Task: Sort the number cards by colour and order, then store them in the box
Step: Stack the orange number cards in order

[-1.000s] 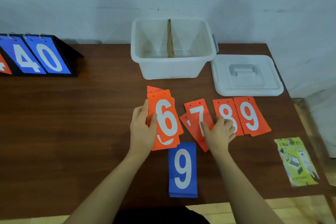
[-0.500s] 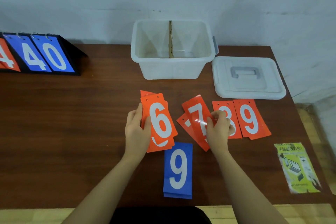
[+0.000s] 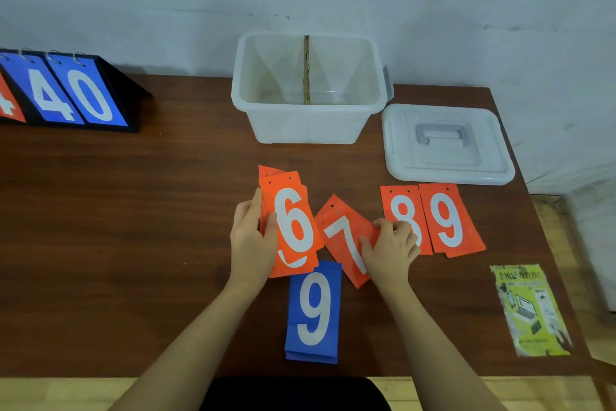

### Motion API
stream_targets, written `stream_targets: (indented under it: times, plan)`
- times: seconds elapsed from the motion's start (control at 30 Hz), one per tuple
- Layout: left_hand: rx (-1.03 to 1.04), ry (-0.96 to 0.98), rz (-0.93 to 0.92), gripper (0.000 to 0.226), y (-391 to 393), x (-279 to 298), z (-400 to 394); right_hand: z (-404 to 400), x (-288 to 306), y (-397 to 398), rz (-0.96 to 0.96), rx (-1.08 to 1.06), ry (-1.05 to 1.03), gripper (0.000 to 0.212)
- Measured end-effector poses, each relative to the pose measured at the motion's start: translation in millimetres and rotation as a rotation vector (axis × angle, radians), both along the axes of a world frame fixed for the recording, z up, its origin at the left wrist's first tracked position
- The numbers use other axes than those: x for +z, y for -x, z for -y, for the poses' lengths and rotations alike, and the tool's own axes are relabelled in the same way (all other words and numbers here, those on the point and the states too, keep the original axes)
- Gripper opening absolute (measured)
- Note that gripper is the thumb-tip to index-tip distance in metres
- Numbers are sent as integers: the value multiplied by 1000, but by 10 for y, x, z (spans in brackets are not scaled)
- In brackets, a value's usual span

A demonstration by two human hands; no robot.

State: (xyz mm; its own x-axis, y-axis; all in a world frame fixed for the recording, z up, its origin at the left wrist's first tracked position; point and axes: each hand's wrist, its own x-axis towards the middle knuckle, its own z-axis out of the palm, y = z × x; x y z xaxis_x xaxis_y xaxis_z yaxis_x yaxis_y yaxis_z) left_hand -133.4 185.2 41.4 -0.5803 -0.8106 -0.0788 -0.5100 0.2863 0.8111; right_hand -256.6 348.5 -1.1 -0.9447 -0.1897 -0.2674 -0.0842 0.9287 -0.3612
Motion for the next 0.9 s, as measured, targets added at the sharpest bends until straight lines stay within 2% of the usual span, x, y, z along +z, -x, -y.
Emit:
stream_targets:
  times: [0.17, 0.23, 0.4, 0.47, 0.53, 0.7, 0.9]
  plan:
    - [-10, -8, 19, 50, 5, -4, -5, 20, 53, 67, 20, -20, 95, 21]
    - [-11, -1, 11, 50, 6, 6, 30, 20, 100, 58, 37, -20, 240, 15]
    - [-15, 24, -79, 51, 40, 133, 132, 94, 506, -27, 12, -141, 699, 24]
    - [-24, -22, -125, 50, 111, 216, 139, 192, 657, -90, 35, -212, 881, 26]
    - [-43, -81, -165, 49, 210, 291, 119, 317, 710, -154, 66, -241, 961, 25]
    - [-116, -75, -252, 49, 377, 460, -33, 532, 754, -256, 113, -235, 933, 22]
    - [-129, -103, -253, 57, 493, 469, -121, 446, 726, -151, -4, -87, 796, 18]
